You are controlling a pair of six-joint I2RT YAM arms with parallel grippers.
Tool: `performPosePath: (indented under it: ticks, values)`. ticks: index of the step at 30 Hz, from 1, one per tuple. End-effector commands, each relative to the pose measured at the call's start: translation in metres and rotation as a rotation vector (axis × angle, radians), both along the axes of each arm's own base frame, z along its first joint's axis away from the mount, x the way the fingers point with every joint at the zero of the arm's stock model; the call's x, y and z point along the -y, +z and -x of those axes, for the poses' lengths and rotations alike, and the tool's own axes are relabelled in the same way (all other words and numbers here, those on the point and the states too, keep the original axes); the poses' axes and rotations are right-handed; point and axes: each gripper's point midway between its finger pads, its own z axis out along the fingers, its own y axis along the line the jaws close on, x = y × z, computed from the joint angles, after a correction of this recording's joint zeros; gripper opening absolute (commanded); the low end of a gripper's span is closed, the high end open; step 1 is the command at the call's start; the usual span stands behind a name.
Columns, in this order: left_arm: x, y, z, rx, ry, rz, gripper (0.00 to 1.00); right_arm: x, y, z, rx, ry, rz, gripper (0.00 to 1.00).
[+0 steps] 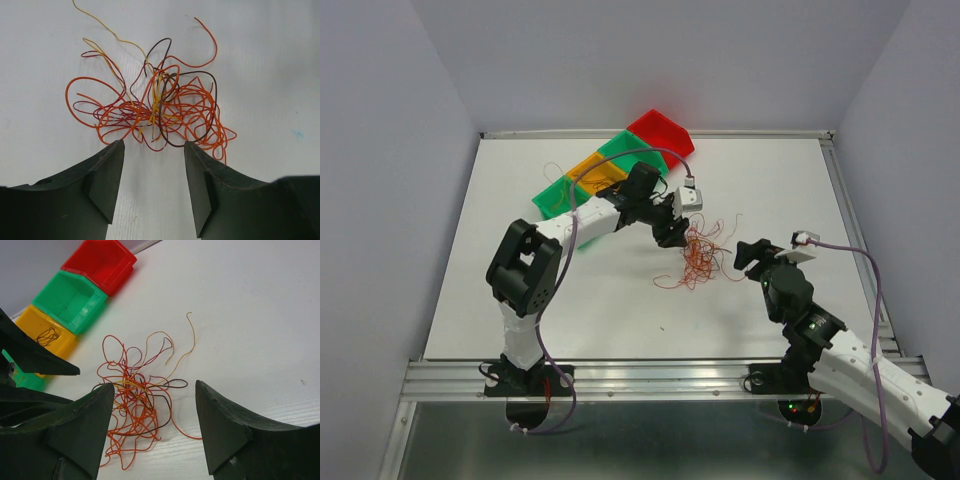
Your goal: Untangle the cables
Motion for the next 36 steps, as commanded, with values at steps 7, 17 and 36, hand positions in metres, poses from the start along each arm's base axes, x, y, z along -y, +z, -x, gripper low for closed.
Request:
performPosePath:
  ticks: [7,17,36]
  values:
    - [0.018,0.004,0.013,-0.028,-0.079,0.012,0.58,0.002,-0.001,0.0,0.013,-0.016,-0.028,0.71]
    - [0.03,-0.002,0.015,-0.024,-0.087,-0.001,0.45,0.003,0.0,0.001,0.019,-0.019,-0.033,0.71]
    - [-0.003,0.12,0.016,0.267,0.051,0.091,0.0,-0.049,-0.006,-0.008,0.01,0.248,0.085,0.71]
